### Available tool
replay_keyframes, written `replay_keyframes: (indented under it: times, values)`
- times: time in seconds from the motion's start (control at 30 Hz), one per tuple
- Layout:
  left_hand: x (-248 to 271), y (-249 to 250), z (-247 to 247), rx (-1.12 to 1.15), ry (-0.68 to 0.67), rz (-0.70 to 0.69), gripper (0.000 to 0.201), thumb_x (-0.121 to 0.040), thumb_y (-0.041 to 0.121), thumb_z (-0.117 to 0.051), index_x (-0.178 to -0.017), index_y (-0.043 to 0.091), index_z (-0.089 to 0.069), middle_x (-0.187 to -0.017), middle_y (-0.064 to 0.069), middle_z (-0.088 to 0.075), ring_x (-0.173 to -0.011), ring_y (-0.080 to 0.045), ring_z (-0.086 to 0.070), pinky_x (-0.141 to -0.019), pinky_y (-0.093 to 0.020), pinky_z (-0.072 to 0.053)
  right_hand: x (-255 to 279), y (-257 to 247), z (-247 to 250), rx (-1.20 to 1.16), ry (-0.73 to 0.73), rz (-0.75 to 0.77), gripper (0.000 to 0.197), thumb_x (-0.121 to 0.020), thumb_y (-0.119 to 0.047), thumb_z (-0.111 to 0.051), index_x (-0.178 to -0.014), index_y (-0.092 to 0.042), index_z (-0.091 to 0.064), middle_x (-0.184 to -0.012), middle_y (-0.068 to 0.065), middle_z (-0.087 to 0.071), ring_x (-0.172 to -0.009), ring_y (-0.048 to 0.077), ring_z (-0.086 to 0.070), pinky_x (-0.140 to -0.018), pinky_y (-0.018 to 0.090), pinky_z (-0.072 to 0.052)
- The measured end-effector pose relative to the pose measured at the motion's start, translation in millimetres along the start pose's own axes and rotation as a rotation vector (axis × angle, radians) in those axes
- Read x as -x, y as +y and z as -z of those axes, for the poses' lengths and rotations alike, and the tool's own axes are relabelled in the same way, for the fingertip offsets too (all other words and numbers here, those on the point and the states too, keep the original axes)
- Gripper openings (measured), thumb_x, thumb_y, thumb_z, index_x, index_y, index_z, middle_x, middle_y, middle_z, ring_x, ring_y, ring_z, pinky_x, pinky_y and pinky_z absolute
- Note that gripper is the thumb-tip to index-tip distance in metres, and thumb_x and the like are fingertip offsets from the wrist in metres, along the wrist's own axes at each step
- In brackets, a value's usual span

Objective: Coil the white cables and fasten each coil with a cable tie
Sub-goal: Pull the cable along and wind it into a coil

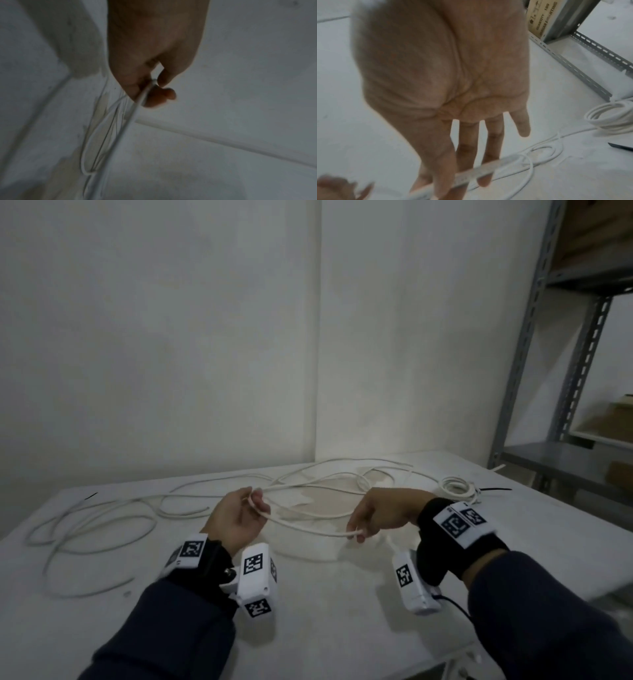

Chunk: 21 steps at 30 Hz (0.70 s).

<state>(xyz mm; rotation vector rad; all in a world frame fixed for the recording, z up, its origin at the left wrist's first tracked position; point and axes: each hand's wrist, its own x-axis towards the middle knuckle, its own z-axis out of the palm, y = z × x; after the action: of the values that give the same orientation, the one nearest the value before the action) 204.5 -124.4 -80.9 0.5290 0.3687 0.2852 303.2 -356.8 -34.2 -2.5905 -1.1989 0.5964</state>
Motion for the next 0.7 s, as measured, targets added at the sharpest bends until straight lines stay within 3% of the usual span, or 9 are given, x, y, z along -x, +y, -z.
replay_keyframes:
  times: [0.1,0.17,0.23,0.3,0.37,0.4,0.5,0.57,0.7]
  values:
    - [17,15,0,-0.008,-0.163,-0.254,0.020,-0.099,0.010,-0.044,-0.083,0.008,-0.056,-0.066,-0.006,-0.069,-0.058,-0.012,-0.066,-0.055,-0.025,-0.057,-6,-3,-6,-0.034,0.259,-0.018,0.029,-0.085,-0.005,-0.063,-0.103,-0.023,-0.075,-0.104,-0.001,-0.066,-0.108,0.013,-0.057,-0.093,0.026,-0.043]
    - [26,23,11,-0.038,-0.166,-0.353,0.020,-0.100,0.008,-0.041,-0.087,0.011,-0.056,-0.072,-0.005,-0.071,-0.072,-0.015,-0.067,-0.061,-0.032,-0.060,-14,-7,-13,-0.025,0.484,-0.013,0.023,-0.087,-0.014,-0.065,-0.099,-0.031,-0.075,-0.128,0.001,-0.051,-0.134,0.019,-0.035,-0.105,0.028,-0.028]
    - [32,28,29,-0.125,-0.110,-0.380,0.018,-0.101,0.006,-0.040,-0.094,0.012,-0.055,-0.078,-0.008,-0.071,-0.070,-0.017,-0.069,-0.059,-0.034,-0.060,-24,-17,-22,-0.090,0.628,-0.010,0.021,-0.088,-0.014,-0.064,-0.097,-0.030,-0.075,-0.134,0.001,-0.050,-0.141,0.020,-0.022,-0.113,0.032,-0.017]
    - [35,28,48,-0.275,-0.054,-0.332,0.018,-0.099,0.002,-0.040,-0.107,0.014,-0.051,-0.089,-0.015,-0.067,-0.071,-0.022,-0.070,-0.060,-0.038,-0.060,-36,-28,-35,-0.275,0.663,-0.019,0.024,-0.086,-0.002,-0.061,-0.086,-0.020,-0.077,-0.107,0.001,-0.068,-0.124,0.021,-0.047,-0.109,0.033,-0.033]
    - [37,26,68,-0.415,-0.002,-0.240,0.031,-0.097,-0.006,-0.041,-0.120,0.013,-0.040,-0.096,-0.022,-0.064,-0.081,-0.031,-0.066,-0.064,-0.044,-0.060,-44,-37,-48,-0.647,0.600,-0.040,0.026,-0.082,0.008,-0.058,-0.071,-0.008,-0.074,-0.083,0.007,-0.069,-0.091,0.023,-0.064,-0.086,0.033,-0.055]
    - [37,26,76,-0.474,0.022,-0.197,0.033,-0.095,-0.008,-0.041,-0.122,0.010,-0.038,-0.098,-0.024,-0.063,-0.083,-0.034,-0.065,-0.063,-0.044,-0.060,-48,-42,-55,-0.842,0.547,-0.037,0.023,-0.083,0.010,-0.057,-0.069,-0.003,-0.071,-0.079,0.011,-0.067,-0.082,0.025,-0.066,-0.074,0.032,-0.059]
    - [33,28,93,-0.593,0.053,-0.094,0.036,-0.094,-0.010,-0.042,-0.126,0.006,-0.041,-0.102,-0.026,-0.062,-0.084,-0.036,-0.065,-0.062,-0.044,-0.060,-65,-54,-72,-1.081,0.478,-0.005,0.012,-0.089,0.002,-0.058,-0.080,0.002,-0.066,-0.089,0.018,-0.065,-0.073,0.024,-0.067,-0.058,0.026,-0.056]
    - [25,30,98,-0.603,0.058,-0.079,0.038,-0.093,-0.012,-0.042,-0.126,0.007,-0.041,-0.102,-0.027,-0.061,-0.083,-0.035,-0.065,-0.062,-0.043,-0.059,-77,-62,-78,-1.109,0.552,-0.021,0.009,-0.091,0.000,-0.056,-0.090,-0.002,-0.064,-0.092,0.018,-0.065,-0.066,0.020,-0.065,-0.055,0.026,-0.055]
    - [2,36,98,-0.419,0.087,-0.229,0.033,-0.094,-0.009,-0.043,-0.121,0.011,-0.042,-0.100,-0.022,-0.064,-0.071,-0.021,-0.060,-0.052,-0.024,-0.057,-98,-73,-79,-1.338,0.602,-0.032,0.045,-0.091,0.009,-0.044,-0.122,-0.023,-0.047,-0.082,0.014,-0.059,-0.058,0.022,-0.058,-0.061,0.034,-0.056]
